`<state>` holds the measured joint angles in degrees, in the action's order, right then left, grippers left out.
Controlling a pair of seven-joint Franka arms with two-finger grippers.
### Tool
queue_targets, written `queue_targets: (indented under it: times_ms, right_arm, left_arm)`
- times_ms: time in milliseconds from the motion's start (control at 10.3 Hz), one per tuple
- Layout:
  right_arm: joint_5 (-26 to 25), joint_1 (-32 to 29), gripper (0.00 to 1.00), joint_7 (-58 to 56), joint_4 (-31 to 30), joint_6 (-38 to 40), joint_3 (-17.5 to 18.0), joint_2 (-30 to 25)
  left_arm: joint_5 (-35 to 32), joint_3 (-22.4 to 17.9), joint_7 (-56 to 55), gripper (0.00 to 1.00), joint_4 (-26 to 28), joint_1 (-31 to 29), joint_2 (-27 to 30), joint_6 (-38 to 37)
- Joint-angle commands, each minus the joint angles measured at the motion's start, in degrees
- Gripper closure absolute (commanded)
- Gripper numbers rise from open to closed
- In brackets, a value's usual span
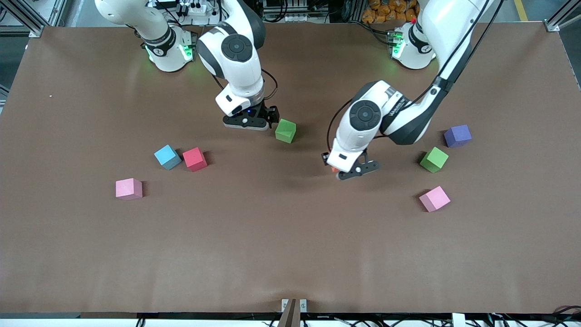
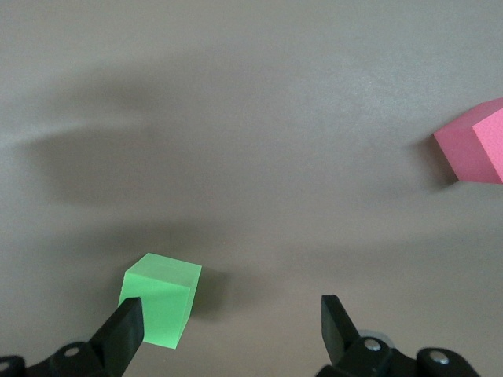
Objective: Arrange blocks into number 1
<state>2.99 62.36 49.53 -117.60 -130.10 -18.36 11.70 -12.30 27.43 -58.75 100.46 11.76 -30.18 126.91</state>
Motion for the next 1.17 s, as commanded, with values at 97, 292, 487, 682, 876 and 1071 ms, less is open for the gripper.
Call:
queue_targets:
  times_ms: [97, 292, 487, 682, 876, 1071]
  right_arm:
    - [-1.84, -3.64, 0.00, 0.22, -2.37, -0.33, 1.39, -3.25]
    - [-4.12, -7.85, 0.00, 0.05, -2.37, 0.11, 1.66, -6.32]
    - [-5.26, -17.48, 0.00, -2.83, -2.37, 1.33, 6.90, -8.35]
    - [-7.11, -25.51, 0.00, -12.91, -2.46, 2.83, 9.56, -9.93]
    - [-7.12, -30.17, 0.00, -21.19, -2.55, 3.80, 9.57, -11.86]
    - [-7.12, -34.83, 0.00, -28.04, -3.43, 4.24, 9.57, -13.01]
  left_arm:
    - [-3.59, -0.79, -0.05, 1.00, -10.61, 6.76, -8.99, -0.61]
    - [-7.54, -1.06, -0.49, 1.00, -11.78, 9.41, -10.77, -0.17]
    - [-9.66, -2.54, -0.49, 1.00, -14.75, 13.61, -13.66, 0.01]
    - [-9.15, -8.42, -1.19, 1.00, -19.58, 20.64, -16.30, 0.09]
    - [-9.23, -10.46, -2.78, 1.00, -22.32, 24.35, -18.67, 0.44]
    - [-9.49, -10.99, -2.43, 1.00, -22.33, 26.81, -19.73, 2.46]
